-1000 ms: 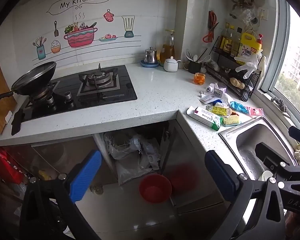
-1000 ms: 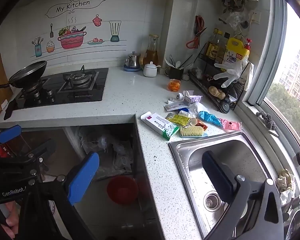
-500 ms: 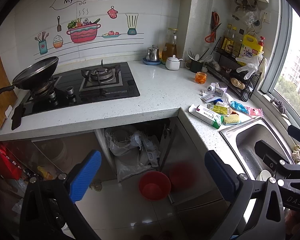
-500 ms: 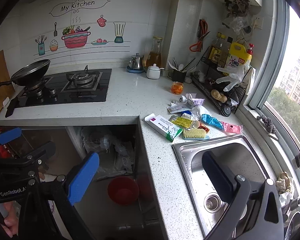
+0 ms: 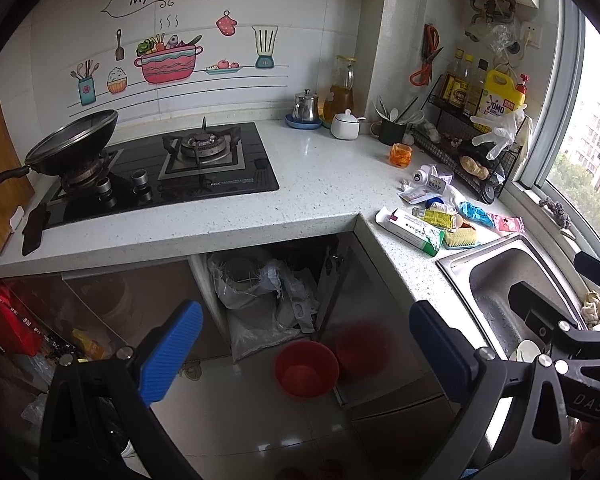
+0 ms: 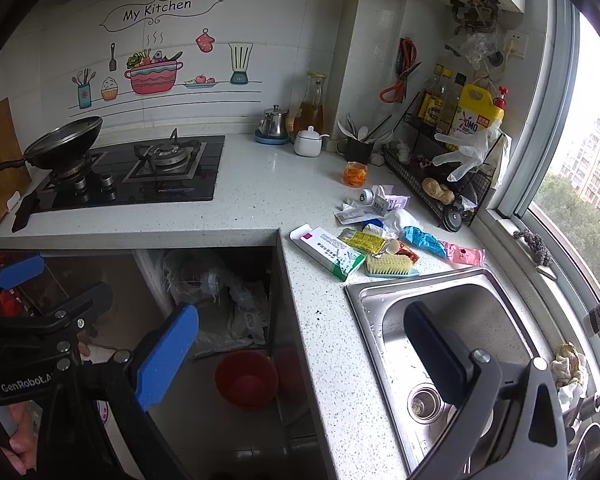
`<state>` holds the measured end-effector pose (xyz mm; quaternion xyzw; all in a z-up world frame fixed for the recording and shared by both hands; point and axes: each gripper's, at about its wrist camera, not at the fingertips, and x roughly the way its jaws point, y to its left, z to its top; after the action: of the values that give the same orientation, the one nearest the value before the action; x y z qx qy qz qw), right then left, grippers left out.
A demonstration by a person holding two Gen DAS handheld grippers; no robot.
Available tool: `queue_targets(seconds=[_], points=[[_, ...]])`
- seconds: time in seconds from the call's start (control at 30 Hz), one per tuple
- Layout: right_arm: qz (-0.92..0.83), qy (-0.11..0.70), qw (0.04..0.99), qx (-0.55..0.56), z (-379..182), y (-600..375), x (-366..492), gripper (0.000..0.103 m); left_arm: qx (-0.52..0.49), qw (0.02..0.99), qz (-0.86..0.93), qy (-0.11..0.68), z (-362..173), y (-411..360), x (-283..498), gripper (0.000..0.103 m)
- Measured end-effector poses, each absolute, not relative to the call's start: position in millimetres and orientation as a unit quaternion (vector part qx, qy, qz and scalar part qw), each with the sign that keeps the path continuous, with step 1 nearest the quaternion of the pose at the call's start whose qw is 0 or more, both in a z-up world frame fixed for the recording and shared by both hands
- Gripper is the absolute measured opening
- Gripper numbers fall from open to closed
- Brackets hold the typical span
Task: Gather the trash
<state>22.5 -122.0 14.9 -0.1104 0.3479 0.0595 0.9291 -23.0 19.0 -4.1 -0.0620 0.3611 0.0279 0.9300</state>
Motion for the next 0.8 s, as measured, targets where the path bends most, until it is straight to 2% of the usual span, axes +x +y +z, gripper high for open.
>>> queue_targets(seconds=[0.8], points=[[0.068,0.355,0.926,-0.105,13.1,-122.7,23.1,0.103,-0.057,0.93,0.028,0.363,-5.6,18.4,-23.1,0.103]])
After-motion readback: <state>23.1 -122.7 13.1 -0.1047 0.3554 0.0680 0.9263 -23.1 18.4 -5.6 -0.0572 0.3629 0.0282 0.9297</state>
